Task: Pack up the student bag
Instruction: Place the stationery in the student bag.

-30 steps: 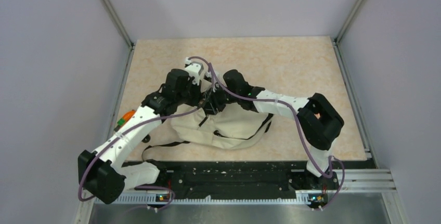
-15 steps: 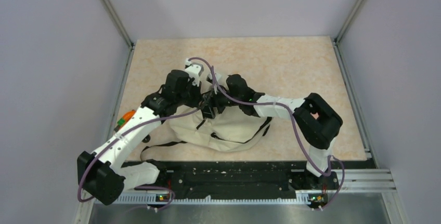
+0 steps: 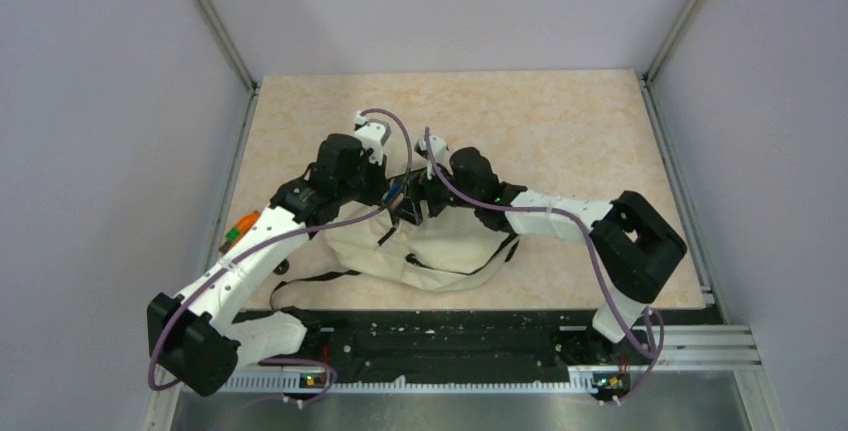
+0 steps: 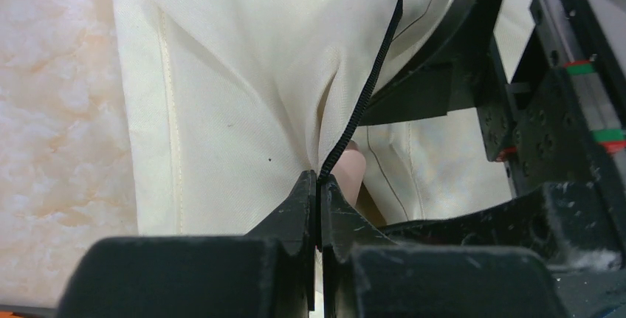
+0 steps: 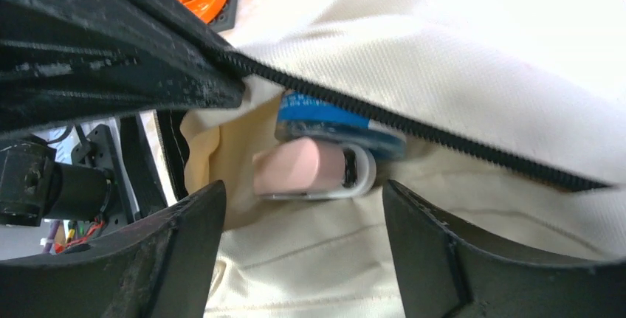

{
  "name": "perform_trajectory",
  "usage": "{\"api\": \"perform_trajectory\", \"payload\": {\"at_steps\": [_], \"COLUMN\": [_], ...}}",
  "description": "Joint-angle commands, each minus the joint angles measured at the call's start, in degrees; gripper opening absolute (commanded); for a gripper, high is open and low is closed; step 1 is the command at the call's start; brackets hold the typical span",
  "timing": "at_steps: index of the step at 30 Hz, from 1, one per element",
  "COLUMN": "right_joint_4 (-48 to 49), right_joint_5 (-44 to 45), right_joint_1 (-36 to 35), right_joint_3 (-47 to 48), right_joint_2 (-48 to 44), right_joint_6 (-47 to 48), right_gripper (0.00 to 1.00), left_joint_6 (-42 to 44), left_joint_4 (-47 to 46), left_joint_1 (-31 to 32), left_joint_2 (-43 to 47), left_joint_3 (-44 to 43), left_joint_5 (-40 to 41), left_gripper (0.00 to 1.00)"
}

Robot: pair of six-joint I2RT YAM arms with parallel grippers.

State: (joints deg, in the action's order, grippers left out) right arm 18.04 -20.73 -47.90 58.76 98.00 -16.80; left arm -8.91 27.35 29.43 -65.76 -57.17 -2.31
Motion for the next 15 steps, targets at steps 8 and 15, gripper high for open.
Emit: {"api": "perform_trajectory", "payload": {"at_steps": [8, 15], "right_joint_4": [7.4, 16.3], "right_joint_5": [0.6, -5.4], "right_joint_1": [-0.6, -1.0], "right_joint_3": [-2.9, 0.9], "right_joint_2": [0.4, 7.0], "right_joint_6": [-4.4, -8.0], "right_gripper": [0.57, 0.49], "left_joint_6": [-0.2, -0.3], "left_joint_4": [-5.2, -5.3], "left_joint_1": [0.2, 0.3], "left_joint_2": [2.2, 1.8], "left_joint_3": [-1.1, -1.1], "left_joint_5": [-0.8, -0.9], "left_gripper": [0.0, 0.0]}}
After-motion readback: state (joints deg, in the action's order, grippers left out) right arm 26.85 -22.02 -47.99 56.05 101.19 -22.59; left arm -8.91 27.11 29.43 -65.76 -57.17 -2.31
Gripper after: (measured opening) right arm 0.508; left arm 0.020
